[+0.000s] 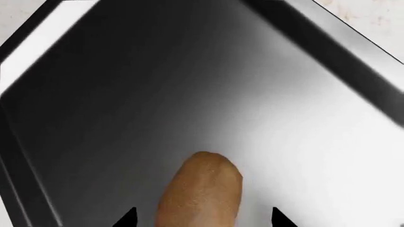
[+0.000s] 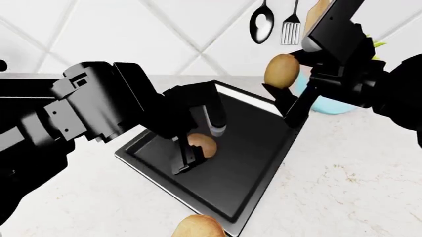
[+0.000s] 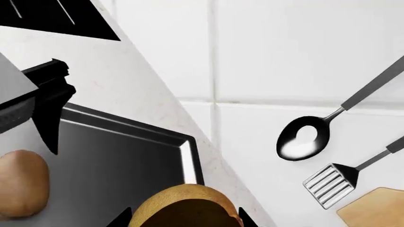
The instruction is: Pick up the fruits and vegetables and place them in the sink. Turn on the sink faucet to wash them. Then turn the sink off and put them in the tray.
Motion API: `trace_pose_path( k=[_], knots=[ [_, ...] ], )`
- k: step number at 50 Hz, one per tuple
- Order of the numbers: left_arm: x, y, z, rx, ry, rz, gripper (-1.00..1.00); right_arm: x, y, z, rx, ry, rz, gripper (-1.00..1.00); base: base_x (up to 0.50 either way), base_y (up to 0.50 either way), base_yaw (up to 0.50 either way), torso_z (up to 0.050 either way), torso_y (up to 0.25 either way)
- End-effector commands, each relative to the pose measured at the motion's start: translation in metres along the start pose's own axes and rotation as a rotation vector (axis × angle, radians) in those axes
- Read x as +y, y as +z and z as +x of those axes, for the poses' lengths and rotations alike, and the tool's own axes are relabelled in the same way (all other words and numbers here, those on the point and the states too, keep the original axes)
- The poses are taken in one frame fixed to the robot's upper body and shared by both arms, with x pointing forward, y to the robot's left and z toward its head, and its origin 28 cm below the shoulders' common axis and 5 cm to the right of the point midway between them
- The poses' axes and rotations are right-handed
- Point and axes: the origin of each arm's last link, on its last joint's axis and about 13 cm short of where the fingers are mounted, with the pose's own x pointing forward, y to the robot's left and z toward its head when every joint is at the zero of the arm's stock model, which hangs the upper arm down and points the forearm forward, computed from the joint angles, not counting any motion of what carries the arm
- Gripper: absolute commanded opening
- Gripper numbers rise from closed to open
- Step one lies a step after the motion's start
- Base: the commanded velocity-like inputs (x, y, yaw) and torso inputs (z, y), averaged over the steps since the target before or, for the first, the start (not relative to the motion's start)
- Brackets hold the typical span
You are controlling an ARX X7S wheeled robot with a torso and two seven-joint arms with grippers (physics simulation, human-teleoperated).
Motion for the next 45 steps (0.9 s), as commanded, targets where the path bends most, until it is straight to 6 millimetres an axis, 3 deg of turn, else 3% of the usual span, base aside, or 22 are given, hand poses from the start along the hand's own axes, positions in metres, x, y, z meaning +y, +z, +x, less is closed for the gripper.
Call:
trace_pose_path(
  k=[1,14,30,45],
  knots=[
    [-0.001,0.000,-0.002,-0.001,-0.006,0.003,1.00,-0.001,0.000,0.002,-0.002,0.000,-0.011,-1.00,0.00,0.00,0.00,0.000,0.000],
    [-0.018,-0.009,-0.037,-0.100,0.070,0.001,1.00,-0.003,0.002,0.027,0.083,0.124,-0.016,-1.00,0.00,0.00,0.00,0.000,0.001],
    [-0.036,-0.026,-0.072,-0.153,0.175,-0.043,1.00,-0.013,0.019,0.063,0.265,0.292,-0.058,-1.00,0.00,0.00,0.00,0.000,0.000],
    [-0.046,-0.028,-0.093,-0.223,0.247,-0.044,1.00,-0.011,0.016,0.098,0.352,0.482,-0.064,-1.00,0.00,0.00,0.00,0.000,0.000]
  ],
)
